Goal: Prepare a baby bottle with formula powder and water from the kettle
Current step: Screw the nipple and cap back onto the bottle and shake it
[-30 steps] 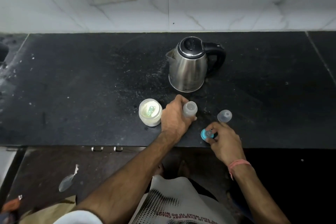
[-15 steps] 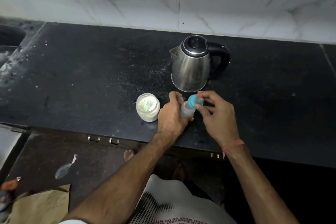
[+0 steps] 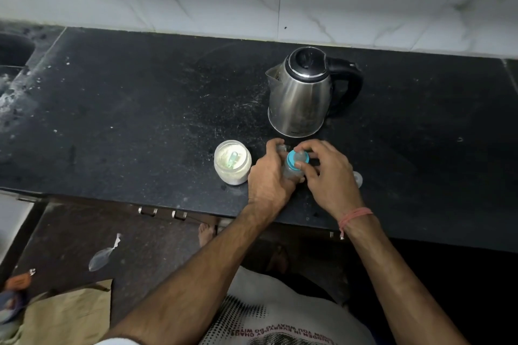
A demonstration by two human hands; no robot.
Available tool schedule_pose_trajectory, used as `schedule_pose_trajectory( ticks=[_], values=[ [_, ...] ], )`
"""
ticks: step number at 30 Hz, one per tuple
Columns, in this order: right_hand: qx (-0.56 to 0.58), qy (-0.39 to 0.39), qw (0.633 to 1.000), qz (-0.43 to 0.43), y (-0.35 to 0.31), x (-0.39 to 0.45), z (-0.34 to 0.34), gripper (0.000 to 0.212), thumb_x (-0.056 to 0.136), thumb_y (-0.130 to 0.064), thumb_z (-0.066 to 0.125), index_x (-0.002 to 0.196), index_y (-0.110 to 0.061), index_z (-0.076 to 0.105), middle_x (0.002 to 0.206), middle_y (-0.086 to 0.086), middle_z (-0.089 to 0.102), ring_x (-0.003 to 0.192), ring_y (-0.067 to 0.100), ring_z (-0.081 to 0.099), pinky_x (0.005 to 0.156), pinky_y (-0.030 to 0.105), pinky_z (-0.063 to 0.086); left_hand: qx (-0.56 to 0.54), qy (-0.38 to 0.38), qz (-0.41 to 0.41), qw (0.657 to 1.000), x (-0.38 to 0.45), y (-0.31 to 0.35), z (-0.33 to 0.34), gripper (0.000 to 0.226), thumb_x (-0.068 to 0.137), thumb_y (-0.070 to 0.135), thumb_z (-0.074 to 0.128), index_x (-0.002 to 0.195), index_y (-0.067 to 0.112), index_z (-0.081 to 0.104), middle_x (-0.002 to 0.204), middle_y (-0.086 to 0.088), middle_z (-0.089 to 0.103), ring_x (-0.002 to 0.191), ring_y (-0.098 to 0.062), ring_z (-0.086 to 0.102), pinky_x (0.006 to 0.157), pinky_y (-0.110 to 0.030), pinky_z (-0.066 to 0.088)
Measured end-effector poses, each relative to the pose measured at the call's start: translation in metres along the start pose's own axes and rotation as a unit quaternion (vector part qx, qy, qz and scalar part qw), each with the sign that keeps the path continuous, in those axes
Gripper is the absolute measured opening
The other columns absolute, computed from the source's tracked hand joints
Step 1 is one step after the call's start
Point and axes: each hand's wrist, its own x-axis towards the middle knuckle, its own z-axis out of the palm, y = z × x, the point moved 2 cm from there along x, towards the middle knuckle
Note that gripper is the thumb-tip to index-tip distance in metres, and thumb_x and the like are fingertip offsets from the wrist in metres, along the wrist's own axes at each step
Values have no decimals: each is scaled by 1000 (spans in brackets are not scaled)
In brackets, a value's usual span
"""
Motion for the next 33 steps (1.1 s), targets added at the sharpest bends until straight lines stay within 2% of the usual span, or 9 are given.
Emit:
schedule_pose_trajectory(
  ticks=[3,7,11,15,17,21,25,29,33],
  values=[
    [-8,-4,1000,1,0,1,1,31,100,-14,79,127,-29,73,129,-15,63,120,8,67,94,39,66,-7,1,1,1000,1,1,0,85,84,38,96,152,28,45,120,8,83,108,-17,82,95,-47,66],
    [-30,-4,999,8,5,3,7,37,102,-34,78,138,-35,72,124,-14,54,115,13,65,99,40,63,-18,4,-7,1000,0,2,-2,74,90,33,90,152,26,49,121,6,82,108,-19,81,97,-44,66],
    [-41,12,999,28,3,-1,10,41,97,-49,77,136,-38,68,118,-13,50,109,14,64,97,41,63,-3,3,-5,1000,0,7,-4,63,92,31,86,148,25,57,124,6,82,112,-20,79,98,-44,65],
    [-83,-8,996,24,2,-6,8,59,87,-33,92,139,-33,66,122,-10,51,118,14,57,104,41,59,13,2,-2,1000,-3,6,-4,58,91,27,84,144,25,62,120,4,83,111,-19,80,97,-45,67],
    [-87,-8,996,16,-1,-5,5,56,87,-26,93,137,-30,67,127,-10,53,119,13,58,104,41,59,-2,-2,-12,1000,-4,6,-4,54,89,25,82,140,29,64,116,6,83,108,-16,80,96,-44,68],
    [-85,-10,996,27,-3,0,4,49,85,-37,93,123,-28,64,121,-10,66,106,13,68,96,40,61,-9,2,-11,1000,-6,8,-4,51,89,23,75,138,31,66,116,7,84,107,-16,80,95,-45,68],
    [-113,-2,992,59,-2,6,0,56,75,-52,97,107,-29,56,106,-11,66,94,11,67,84,37,58,-6,-2,-2,1000,-6,11,-6,52,91,16,81,140,24,67,121,5,84,112,-16,80,99,-43,67],
    [-151,-21,988,32,-7,9,-1,55,78,-54,94,109,-28,56,110,-11,59,98,14,64,81,36,55,-3,-13,10,1000,-7,10,-9,53,92,18,82,143,24,67,123,4,83,113,-17,79,100,-44,66],
    [-114,-28,993,13,-11,8,-3,47,84,-46,92,118,-27,65,116,-12,62,101,12,69,89,40,62,-7,-15,12,1000,-8,10,-11,52,91,21,83,141,26,67,119,6,83,108,-17,79,97,-44,66]
  ],
)
